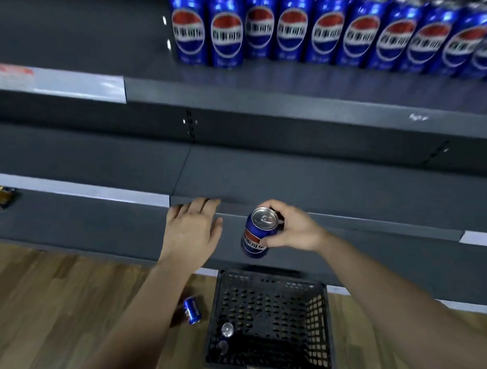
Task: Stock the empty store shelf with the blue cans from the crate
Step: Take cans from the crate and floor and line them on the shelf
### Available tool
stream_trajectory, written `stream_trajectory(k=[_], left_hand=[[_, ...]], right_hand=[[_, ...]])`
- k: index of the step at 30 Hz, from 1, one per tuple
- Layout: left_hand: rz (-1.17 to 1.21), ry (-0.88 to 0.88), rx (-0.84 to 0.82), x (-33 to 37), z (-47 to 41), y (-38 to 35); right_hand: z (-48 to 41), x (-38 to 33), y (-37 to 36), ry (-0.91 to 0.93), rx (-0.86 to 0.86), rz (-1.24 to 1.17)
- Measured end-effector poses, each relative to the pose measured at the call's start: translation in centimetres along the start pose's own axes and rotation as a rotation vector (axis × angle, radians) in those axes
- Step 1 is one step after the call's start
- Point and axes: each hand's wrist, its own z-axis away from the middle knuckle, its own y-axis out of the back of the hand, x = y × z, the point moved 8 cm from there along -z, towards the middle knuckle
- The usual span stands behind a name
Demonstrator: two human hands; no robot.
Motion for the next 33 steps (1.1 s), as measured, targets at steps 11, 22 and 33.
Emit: stream_trajectory(k=[11, 22, 33], left_hand=[[0.049, -0.111, 0.212, 0.7, -6.9, 10.9], [0.063, -0.166, 0.265, 0.4, -11.0, 14.2], [0.043, -0.143, 0.336, -2.8, -12.7, 14.9]], right_hand=[[0.8, -13.8, 10.1, 0.168, 0.156, -0.051], [-1.4, -21.3, 17.9, 0.258, 0.36, -0.141], [-6.5, -22.2, 20.3, 0.281, 0.561, -0.273]])
